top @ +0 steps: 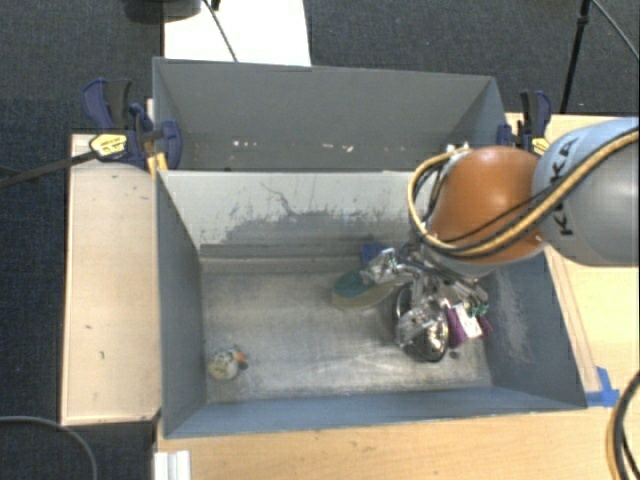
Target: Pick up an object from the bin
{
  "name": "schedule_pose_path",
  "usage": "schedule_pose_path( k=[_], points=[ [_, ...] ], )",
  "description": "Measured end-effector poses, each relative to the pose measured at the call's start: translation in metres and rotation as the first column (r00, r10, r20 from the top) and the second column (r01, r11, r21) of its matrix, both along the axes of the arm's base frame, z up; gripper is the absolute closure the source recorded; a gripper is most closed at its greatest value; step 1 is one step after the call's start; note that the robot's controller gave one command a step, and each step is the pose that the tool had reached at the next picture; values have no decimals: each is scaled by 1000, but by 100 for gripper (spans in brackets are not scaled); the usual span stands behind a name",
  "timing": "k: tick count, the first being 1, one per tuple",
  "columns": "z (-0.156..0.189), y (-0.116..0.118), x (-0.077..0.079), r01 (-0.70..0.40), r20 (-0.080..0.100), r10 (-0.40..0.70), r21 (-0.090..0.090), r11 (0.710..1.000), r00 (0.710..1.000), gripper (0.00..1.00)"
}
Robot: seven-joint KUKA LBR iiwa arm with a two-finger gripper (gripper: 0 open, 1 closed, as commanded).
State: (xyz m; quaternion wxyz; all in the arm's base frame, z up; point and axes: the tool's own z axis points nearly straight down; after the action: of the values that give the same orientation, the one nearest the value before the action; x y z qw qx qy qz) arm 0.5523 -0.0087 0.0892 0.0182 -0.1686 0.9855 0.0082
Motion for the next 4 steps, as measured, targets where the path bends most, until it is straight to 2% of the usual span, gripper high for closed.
schedule_pose_path(
  k=[1, 2, 3, 4],
  points=[
    [9, -96, -4, 86, -22, -86, -11, 996, 996, 0],
    [54, -85, 36, 156, -30, -156, -19, 988, 987, 0],
    [-18, -42, 38, 4, -27, -5, -22, 1000, 1000, 0],
    [-14, -42, 40, 15, -21, -15, -20, 1000, 1000, 100]
  ],
)
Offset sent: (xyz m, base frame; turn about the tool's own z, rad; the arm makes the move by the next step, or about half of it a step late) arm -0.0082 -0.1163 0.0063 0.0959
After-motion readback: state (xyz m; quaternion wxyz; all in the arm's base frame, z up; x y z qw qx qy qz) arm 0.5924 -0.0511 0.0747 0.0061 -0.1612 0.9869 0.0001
